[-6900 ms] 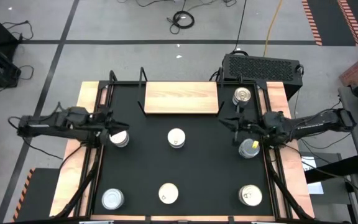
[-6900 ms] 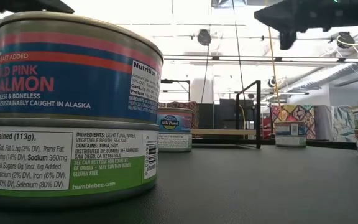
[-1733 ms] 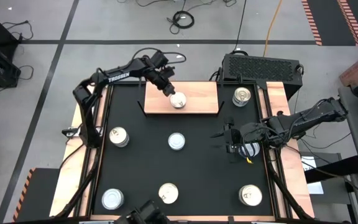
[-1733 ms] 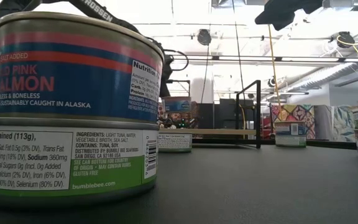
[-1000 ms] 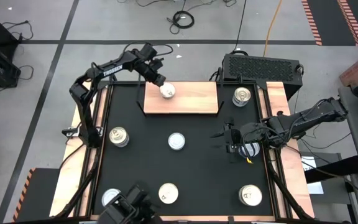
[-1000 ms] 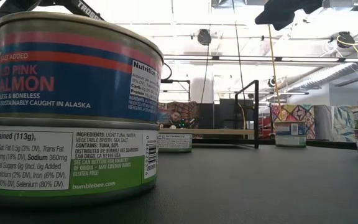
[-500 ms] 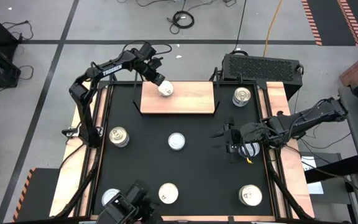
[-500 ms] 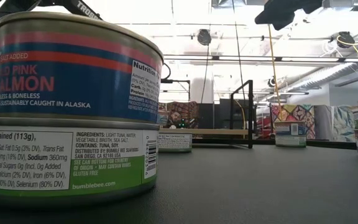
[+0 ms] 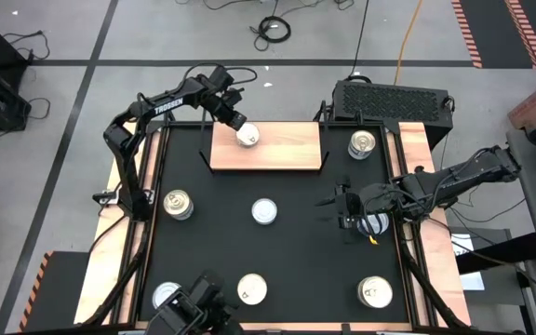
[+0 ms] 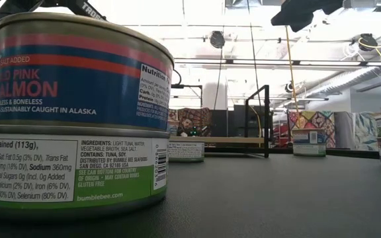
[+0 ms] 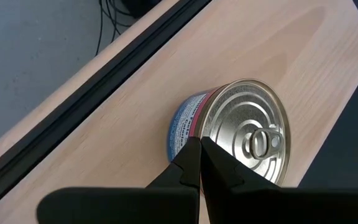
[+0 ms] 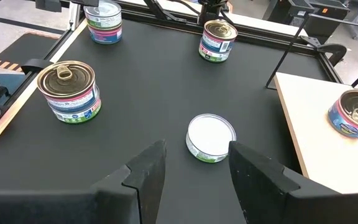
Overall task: Stack canned seafood by type on shelf
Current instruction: Put the blue tuna can on the shelf
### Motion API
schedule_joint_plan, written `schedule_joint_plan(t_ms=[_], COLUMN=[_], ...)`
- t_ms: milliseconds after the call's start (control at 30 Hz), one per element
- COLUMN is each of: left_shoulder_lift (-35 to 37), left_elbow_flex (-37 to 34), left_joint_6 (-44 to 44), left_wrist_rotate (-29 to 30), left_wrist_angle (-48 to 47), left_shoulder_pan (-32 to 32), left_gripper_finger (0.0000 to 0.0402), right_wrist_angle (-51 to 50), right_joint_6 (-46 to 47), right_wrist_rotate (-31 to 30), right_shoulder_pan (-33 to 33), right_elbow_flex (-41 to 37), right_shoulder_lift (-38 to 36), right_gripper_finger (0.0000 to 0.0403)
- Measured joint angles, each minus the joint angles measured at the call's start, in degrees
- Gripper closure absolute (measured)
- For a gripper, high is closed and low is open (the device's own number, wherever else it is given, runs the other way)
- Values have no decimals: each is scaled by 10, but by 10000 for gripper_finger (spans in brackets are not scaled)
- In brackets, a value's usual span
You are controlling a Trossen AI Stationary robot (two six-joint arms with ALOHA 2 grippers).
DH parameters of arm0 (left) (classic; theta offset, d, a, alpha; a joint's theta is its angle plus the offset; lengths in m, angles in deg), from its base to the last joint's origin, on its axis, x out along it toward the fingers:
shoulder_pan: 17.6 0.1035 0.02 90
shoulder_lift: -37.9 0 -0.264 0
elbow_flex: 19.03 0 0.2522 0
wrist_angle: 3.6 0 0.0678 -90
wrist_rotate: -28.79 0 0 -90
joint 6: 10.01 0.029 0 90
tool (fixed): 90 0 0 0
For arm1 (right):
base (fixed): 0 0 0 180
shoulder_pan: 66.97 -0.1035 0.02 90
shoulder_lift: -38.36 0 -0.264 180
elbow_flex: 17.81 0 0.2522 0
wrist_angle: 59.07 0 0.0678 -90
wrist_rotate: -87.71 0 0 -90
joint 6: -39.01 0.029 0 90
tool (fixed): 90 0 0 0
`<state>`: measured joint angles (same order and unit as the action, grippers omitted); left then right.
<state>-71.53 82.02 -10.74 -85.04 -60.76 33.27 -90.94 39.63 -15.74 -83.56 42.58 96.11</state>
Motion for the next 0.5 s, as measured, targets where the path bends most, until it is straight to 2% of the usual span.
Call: schedule_joint_plan(t_ms=[200,300,500], left_shoulder_lift=[0,0,0], left_elbow_flex=[0,0,0], left_joint_6=[-1,-4,7], left_wrist_rotate=[3,26,59], left_wrist_angle=[-1,-1,5], left_shoulder_pan=[0,-5,-24], left_gripper_finger=[399,396,355], right_wrist_angle=[0,0,0], right_joint_6=[0,0,0], right_wrist_rotate=[0,0,0], right_shoulder_pan=[0,0,0], right_elbow_flex=[0,0,0], right_shoulder_lift=[0,0,0], right_gripper_finger=[234,234,234])
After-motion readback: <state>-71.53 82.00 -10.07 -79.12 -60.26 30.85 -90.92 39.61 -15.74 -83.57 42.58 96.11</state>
